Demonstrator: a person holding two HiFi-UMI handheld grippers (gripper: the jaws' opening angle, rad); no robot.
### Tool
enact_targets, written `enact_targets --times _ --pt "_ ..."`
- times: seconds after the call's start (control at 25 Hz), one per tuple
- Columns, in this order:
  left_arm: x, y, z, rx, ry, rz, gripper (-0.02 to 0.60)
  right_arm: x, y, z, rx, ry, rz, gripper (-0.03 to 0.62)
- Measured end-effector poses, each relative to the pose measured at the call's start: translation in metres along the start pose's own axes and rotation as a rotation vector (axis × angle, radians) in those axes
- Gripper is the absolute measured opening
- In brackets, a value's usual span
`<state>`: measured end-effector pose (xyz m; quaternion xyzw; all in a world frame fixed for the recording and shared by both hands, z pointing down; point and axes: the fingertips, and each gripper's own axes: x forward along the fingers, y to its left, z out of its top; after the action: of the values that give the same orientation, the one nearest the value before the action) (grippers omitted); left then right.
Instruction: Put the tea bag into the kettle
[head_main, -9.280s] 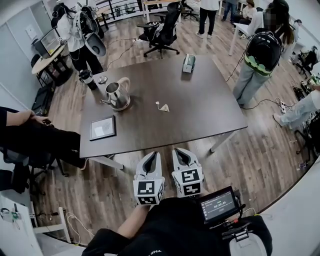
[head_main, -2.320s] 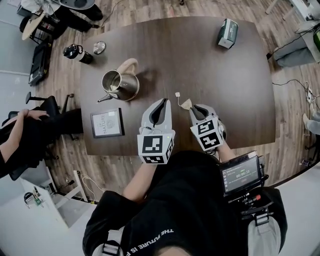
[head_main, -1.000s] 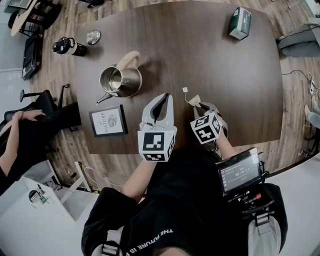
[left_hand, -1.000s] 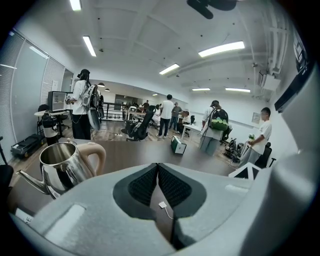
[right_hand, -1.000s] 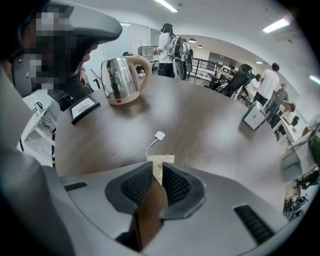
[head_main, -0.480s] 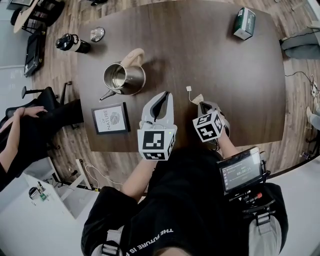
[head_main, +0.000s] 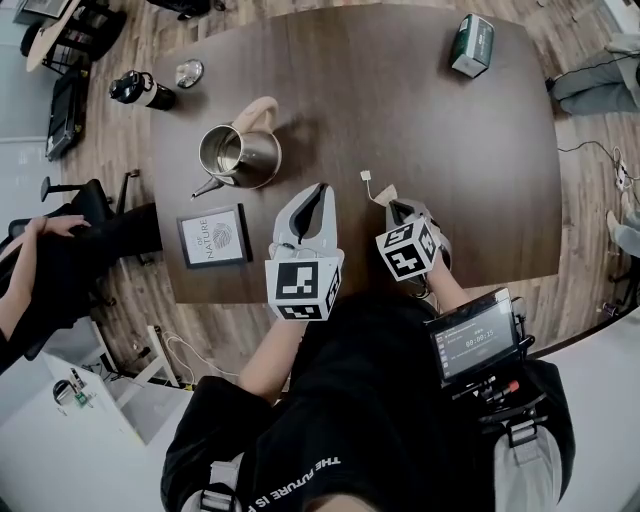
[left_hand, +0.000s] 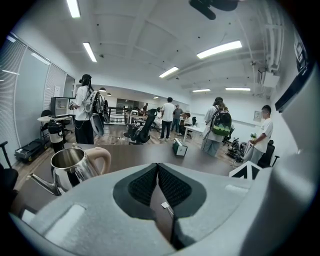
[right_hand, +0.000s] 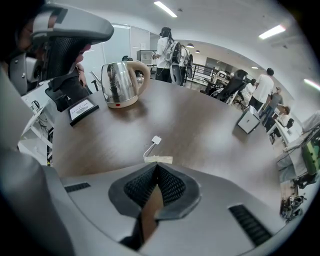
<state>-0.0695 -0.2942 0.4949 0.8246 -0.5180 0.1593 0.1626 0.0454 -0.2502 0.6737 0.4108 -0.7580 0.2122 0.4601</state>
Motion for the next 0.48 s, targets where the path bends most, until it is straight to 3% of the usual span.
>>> enact_targets --times 0.48 --pt "-0.039 0.004 -0.004 0.016 -0.032 0.087 0.014 -0.023 -0.002 -0.001 -0.025 -0.069 -0.007 0.008"
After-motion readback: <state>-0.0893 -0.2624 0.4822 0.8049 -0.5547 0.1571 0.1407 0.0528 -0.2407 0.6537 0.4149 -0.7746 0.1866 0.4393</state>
